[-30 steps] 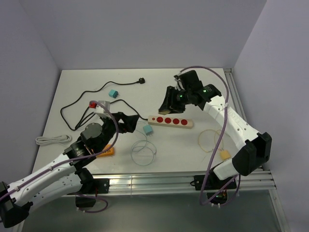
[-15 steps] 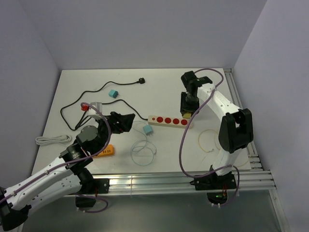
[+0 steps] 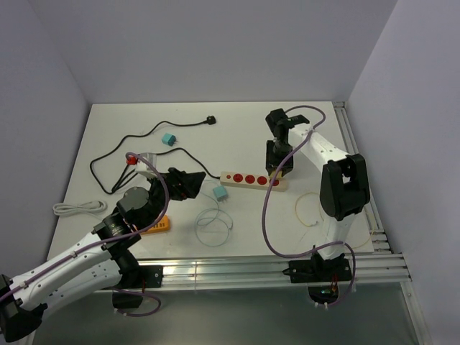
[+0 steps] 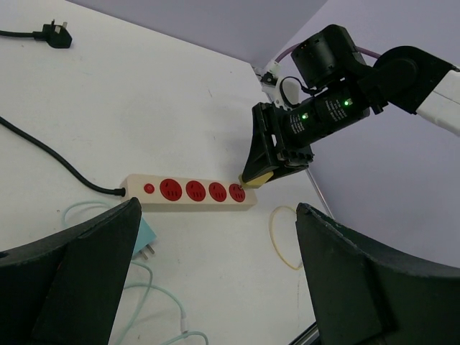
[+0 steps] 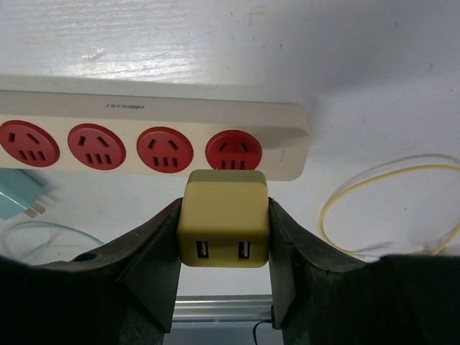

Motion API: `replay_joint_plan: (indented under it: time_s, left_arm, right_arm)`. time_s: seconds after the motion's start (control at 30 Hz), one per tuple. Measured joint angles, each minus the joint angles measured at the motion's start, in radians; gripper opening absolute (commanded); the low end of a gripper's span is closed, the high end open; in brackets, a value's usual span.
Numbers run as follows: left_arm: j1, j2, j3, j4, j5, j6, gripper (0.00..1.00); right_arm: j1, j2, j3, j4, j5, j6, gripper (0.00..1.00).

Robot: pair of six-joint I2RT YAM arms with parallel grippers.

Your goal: Insert the plug

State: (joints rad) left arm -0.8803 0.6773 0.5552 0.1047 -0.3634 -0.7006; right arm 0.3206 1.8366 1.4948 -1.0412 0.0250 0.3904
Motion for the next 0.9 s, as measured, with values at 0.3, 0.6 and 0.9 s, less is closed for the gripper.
replay_joint_plan:
  time_s: [0.3, 0.6, 0.9]
  left_arm:
    - [0.0, 0.013, -0.002, 0.007, 0.0, 0.0, 0.94]
    - [0.0, 0.027, -0.002, 0.016, 0.0, 0.0, 0.94]
    - [0.0, 0.027, -0.002, 0.019, 0.0, 0.0, 0.94]
  right_arm:
    - [0.0, 0.002, -0.048, 0.02, -0.009, -0.011, 0.0]
    - [0.0, 0.002, -0.068, 0.036, -0.018, -0.016, 0.0]
    - [0.0, 0.013, -0.068, 0.052, -0.018, -0.018, 0.0]
